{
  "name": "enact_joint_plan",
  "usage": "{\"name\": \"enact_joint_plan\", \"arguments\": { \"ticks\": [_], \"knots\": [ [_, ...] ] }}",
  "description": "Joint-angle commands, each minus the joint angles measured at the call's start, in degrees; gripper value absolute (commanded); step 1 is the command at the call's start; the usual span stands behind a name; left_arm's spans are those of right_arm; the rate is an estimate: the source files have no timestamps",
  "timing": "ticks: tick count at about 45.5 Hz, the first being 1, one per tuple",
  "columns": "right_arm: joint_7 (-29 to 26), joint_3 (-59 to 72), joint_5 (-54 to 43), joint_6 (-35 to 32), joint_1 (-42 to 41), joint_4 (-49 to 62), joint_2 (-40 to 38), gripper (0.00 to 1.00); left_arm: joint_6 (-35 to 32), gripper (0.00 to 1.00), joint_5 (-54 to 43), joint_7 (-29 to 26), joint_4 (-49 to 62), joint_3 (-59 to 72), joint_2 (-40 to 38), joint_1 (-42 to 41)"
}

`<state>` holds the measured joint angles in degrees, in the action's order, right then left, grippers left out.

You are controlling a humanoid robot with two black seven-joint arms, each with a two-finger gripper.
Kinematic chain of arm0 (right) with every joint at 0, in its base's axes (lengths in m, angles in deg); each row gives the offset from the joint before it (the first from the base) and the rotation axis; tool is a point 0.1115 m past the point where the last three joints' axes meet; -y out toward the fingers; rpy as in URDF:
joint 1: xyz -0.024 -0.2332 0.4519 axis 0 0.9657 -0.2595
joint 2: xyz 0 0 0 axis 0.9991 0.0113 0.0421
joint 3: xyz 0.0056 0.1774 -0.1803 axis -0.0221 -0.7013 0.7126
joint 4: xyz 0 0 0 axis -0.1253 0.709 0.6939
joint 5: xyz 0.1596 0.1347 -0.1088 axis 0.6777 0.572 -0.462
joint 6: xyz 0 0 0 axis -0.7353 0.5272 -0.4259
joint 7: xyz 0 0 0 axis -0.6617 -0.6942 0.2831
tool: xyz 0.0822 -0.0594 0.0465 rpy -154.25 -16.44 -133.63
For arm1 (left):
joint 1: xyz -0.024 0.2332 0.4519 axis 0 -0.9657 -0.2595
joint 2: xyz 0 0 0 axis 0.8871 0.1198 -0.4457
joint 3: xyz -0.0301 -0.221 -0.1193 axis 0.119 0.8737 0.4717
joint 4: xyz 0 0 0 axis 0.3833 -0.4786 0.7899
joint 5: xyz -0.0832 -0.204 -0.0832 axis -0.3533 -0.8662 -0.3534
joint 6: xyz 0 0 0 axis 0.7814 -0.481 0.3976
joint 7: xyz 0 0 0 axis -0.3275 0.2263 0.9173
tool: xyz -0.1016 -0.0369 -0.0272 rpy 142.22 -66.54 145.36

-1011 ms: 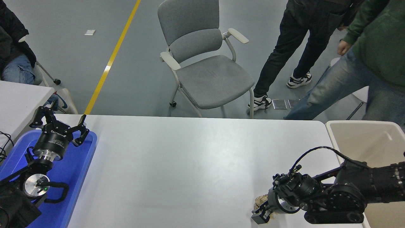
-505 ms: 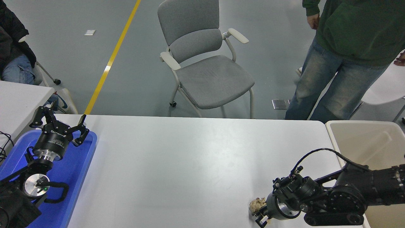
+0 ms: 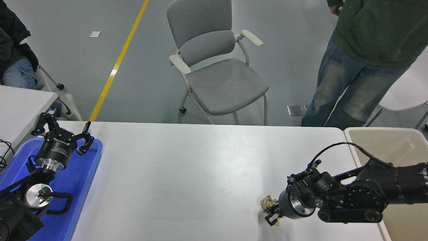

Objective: Clean the table surface

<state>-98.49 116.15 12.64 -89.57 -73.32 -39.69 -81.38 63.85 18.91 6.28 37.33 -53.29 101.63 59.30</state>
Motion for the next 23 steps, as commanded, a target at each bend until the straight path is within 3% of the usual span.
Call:
{"name": "enact_joint_plan", "arguments": {
  "ticks": [1,23],
  "knots": [
    [-0.13,-0.18,7.16,-3.51,-10.05,-4.81,-3.05,0.0,0.0,1.0,0.01,0.0,0.0,0.05,-0.03,0.0],
    [-0.22,0.26,11.47,-8.6,-23.32,-10.34,-12.63,0.0,0.0,1.0,0.01,0.0,0.0,-0.04,-0.03,0.0]
  ]
}}
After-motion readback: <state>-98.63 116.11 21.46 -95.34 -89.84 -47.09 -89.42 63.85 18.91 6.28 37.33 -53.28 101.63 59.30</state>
